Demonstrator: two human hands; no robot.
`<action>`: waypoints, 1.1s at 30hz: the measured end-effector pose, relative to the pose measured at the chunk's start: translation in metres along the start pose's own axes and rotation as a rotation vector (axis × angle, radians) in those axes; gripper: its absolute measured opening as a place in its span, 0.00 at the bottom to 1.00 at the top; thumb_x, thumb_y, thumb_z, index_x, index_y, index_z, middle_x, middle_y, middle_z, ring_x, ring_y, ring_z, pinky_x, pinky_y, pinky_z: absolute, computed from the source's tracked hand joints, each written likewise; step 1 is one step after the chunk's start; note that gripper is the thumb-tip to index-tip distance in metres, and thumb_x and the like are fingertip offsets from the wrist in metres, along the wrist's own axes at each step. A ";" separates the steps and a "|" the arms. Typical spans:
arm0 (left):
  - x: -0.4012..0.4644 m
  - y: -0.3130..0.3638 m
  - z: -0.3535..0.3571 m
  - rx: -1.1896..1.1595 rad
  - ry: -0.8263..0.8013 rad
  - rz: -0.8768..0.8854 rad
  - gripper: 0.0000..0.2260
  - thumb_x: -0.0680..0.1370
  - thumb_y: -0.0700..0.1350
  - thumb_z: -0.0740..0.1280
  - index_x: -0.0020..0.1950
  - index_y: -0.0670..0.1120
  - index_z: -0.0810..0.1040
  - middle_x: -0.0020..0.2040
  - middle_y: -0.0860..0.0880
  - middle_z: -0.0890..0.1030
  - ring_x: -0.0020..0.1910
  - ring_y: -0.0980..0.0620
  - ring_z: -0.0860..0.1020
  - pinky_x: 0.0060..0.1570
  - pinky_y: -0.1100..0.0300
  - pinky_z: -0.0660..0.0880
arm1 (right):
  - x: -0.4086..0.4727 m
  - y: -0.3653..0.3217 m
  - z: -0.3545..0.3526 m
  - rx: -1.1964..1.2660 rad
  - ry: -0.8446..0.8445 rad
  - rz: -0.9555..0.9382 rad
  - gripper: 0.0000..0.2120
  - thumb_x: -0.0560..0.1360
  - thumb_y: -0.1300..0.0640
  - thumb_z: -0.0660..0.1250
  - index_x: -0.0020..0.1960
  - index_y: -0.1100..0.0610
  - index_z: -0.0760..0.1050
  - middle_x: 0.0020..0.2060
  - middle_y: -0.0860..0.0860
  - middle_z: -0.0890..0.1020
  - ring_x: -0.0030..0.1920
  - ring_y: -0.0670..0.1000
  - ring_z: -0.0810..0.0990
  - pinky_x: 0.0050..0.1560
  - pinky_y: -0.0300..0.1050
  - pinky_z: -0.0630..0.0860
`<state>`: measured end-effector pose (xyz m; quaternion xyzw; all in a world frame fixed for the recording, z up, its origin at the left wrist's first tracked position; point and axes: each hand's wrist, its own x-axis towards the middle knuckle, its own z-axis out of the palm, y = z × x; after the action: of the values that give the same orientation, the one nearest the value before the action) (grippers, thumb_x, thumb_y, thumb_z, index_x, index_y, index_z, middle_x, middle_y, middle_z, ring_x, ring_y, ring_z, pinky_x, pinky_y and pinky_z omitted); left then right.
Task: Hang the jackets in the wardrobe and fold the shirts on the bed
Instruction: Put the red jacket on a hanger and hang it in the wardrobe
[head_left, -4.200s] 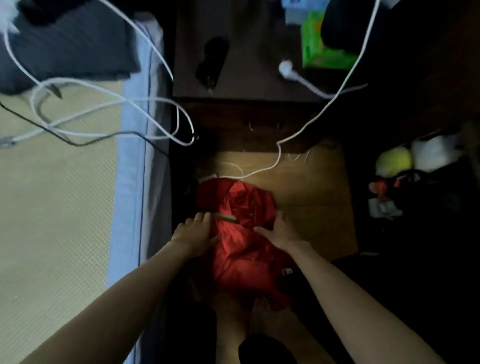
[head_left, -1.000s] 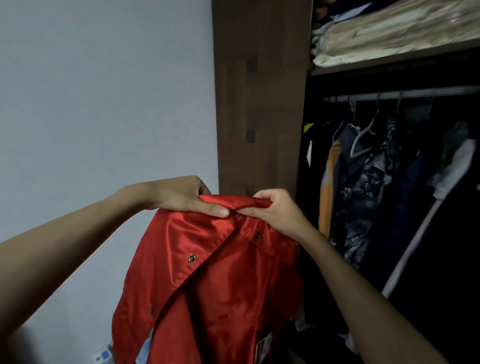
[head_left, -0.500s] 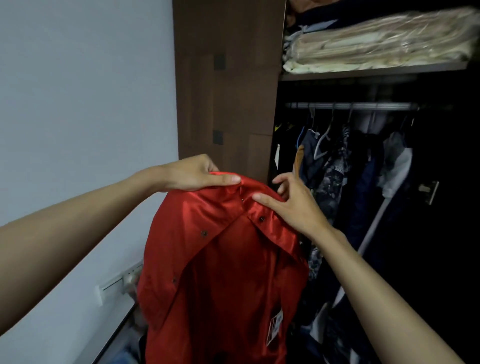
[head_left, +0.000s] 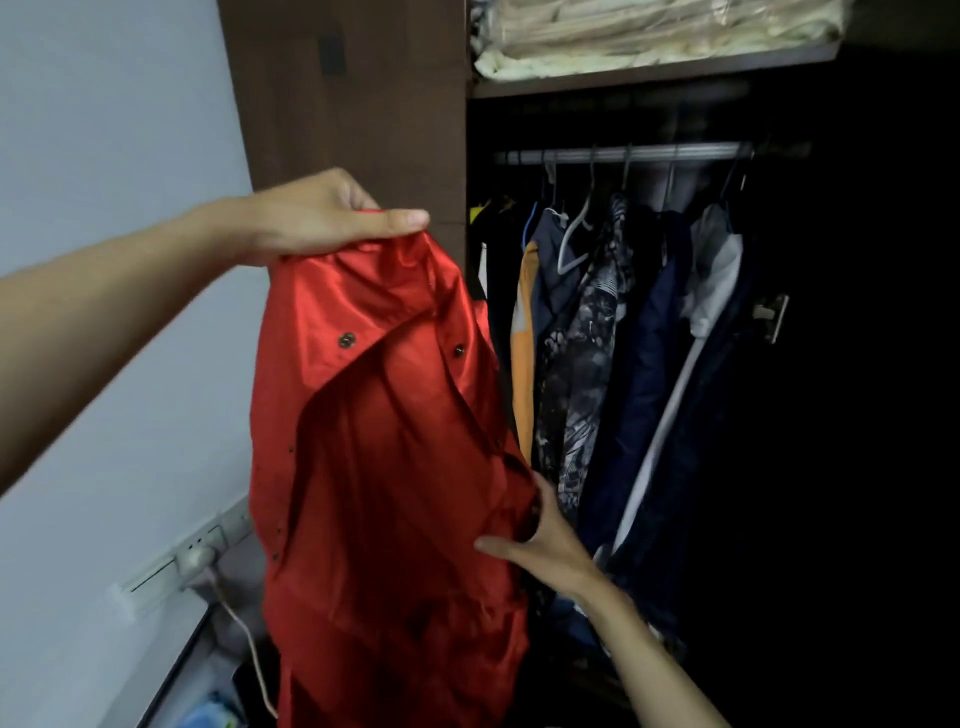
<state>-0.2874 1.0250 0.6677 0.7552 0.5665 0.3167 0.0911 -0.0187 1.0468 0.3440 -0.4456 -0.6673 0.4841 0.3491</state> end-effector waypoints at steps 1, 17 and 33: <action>-0.002 -0.003 -0.006 -0.010 -0.002 -0.003 0.31 0.70 0.72 0.67 0.29 0.44 0.77 0.29 0.46 0.74 0.32 0.49 0.70 0.34 0.59 0.69 | 0.007 0.006 0.006 0.048 -0.034 0.017 0.65 0.54 0.37 0.85 0.81 0.45 0.52 0.72 0.44 0.72 0.69 0.42 0.74 0.72 0.45 0.71; -0.056 -0.066 -0.056 -0.031 -0.028 -0.212 0.43 0.65 0.76 0.68 0.42 0.31 0.78 0.34 0.37 0.79 0.35 0.47 0.74 0.38 0.55 0.72 | 0.031 -0.053 0.099 -0.008 -0.449 -0.094 0.45 0.65 0.45 0.82 0.76 0.43 0.64 0.66 0.39 0.76 0.63 0.33 0.75 0.63 0.30 0.70; -0.080 -0.051 -0.017 0.204 -0.171 -0.014 0.43 0.62 0.75 0.71 0.73 0.61 0.66 0.65 0.66 0.75 0.65 0.68 0.73 0.66 0.63 0.70 | 0.053 -0.226 0.026 -0.024 -0.056 -0.581 0.19 0.61 0.39 0.82 0.41 0.52 0.85 0.38 0.46 0.88 0.40 0.43 0.85 0.41 0.42 0.81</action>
<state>-0.3506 0.9655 0.6263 0.7809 0.5911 0.1916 0.0639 -0.1193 1.0574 0.5545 -0.2264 -0.7820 0.3679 0.4493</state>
